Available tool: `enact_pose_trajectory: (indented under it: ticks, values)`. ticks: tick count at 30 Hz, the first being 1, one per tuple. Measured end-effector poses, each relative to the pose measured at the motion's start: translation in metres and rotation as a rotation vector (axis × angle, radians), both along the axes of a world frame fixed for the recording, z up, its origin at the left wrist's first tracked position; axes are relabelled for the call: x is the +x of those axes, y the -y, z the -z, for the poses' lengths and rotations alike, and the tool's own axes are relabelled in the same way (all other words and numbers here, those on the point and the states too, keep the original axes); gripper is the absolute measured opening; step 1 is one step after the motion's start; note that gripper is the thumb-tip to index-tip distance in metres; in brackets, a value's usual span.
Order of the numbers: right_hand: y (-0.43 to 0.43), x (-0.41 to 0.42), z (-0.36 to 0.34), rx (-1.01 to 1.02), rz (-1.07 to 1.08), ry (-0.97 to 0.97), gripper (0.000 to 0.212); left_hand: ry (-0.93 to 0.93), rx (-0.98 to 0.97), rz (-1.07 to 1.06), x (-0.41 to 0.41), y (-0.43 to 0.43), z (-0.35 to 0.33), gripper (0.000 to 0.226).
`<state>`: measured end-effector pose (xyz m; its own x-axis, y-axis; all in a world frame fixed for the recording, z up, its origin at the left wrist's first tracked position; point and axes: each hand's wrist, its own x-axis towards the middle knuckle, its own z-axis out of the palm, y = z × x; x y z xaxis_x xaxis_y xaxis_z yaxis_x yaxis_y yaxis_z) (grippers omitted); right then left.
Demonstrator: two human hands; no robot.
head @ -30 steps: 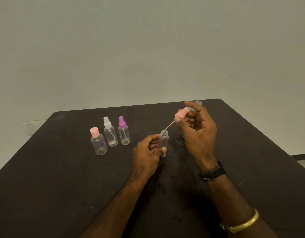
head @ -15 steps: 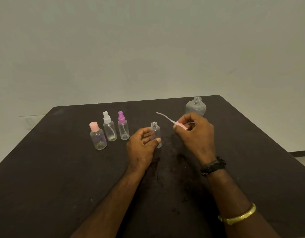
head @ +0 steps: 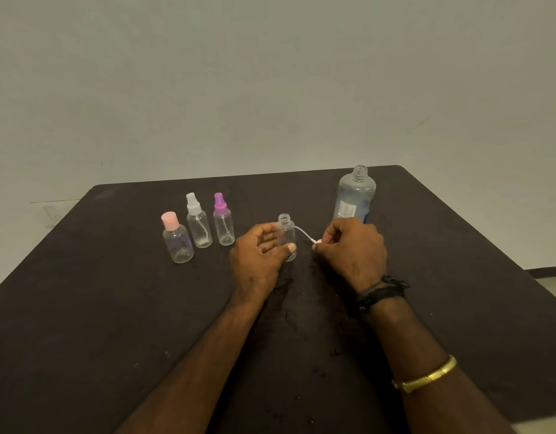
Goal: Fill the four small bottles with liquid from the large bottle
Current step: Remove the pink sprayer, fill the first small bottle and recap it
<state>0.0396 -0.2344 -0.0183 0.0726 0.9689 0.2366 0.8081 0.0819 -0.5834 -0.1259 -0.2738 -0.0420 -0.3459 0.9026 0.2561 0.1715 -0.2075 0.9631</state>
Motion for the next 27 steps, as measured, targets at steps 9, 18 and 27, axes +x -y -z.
enact_pose_trajectory:
  ticks: [9,18,27]
  values:
    - [0.002,-0.001,0.0,-0.057,-0.004,0.05,0.024,-0.007,0.005,0.004,0.0,0.001,0.0,0.043]
    - [0.0,-0.001,0.001,-0.051,-0.003,0.058,0.026,-0.002,0.0,0.011,0.001,0.0,-0.001,0.042]
    - [0.006,0.0,-0.01,0.22,0.026,-0.143,0.015,-0.013,0.006,0.02,0.001,0.002,-0.002,0.044]
